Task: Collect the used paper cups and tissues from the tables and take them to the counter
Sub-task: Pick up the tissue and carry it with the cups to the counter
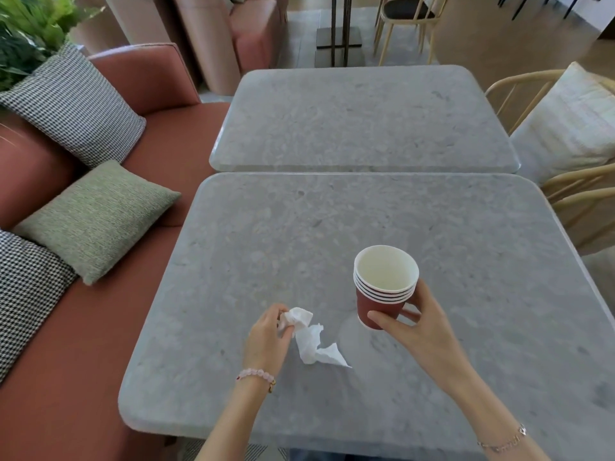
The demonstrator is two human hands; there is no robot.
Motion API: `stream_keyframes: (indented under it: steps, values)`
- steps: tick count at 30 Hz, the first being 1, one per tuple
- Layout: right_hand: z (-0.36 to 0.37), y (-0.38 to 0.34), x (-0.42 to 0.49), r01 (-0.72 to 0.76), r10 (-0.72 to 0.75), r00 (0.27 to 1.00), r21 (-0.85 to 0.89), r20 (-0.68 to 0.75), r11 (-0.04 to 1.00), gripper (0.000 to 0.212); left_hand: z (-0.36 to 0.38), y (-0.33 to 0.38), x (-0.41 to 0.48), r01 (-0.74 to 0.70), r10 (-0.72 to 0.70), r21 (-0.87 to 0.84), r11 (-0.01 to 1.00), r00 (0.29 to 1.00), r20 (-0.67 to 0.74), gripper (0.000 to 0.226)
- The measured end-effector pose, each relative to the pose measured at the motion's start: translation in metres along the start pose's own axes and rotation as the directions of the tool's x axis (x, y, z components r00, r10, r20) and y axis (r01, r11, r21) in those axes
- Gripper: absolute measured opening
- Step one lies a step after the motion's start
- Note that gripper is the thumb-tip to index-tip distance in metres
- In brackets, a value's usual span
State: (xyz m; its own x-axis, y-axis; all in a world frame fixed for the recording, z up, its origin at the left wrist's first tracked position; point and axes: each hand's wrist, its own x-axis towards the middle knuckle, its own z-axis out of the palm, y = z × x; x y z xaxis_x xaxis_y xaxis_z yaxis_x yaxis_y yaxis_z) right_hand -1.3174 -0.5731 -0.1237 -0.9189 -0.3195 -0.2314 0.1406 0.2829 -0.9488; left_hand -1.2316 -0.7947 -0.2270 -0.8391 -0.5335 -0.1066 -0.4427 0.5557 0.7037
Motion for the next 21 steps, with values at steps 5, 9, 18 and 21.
stream_keyframes:
  steps: [5, 9, 18, 21]
  values:
    - [-0.001, 0.007, -0.009, 0.002, -0.002, 1.000, -0.016, 0.013, 1.000, 0.060, 0.007, -0.004, -0.018, 0.038, -0.038, 0.014, 0.999, 0.999, 0.014, 0.012]
    - [-0.002, 0.009, -0.013, 0.020, -0.019, 0.999, -0.012, 0.027, 1.000, 0.059, 0.009, -0.004, -0.025, 0.015, -0.017, 0.043, 0.999, 0.999, 0.040, 0.024]
    - [0.001, 0.011, -0.019, 0.043, -0.043, 0.998, 0.003, 0.046, 0.999, 0.058, 0.004, -0.010, -0.046, -0.106, 0.086, 0.173, 0.979, 0.989, 0.122, 0.091]
    - [0.001, 0.012, -0.022, 0.043, -0.043, 0.998, 0.002, 0.047, 0.999, 0.058, 0.007, -0.006, -0.050, -0.098, 0.081, 0.200, 0.975, 0.992, 0.095, 0.103]
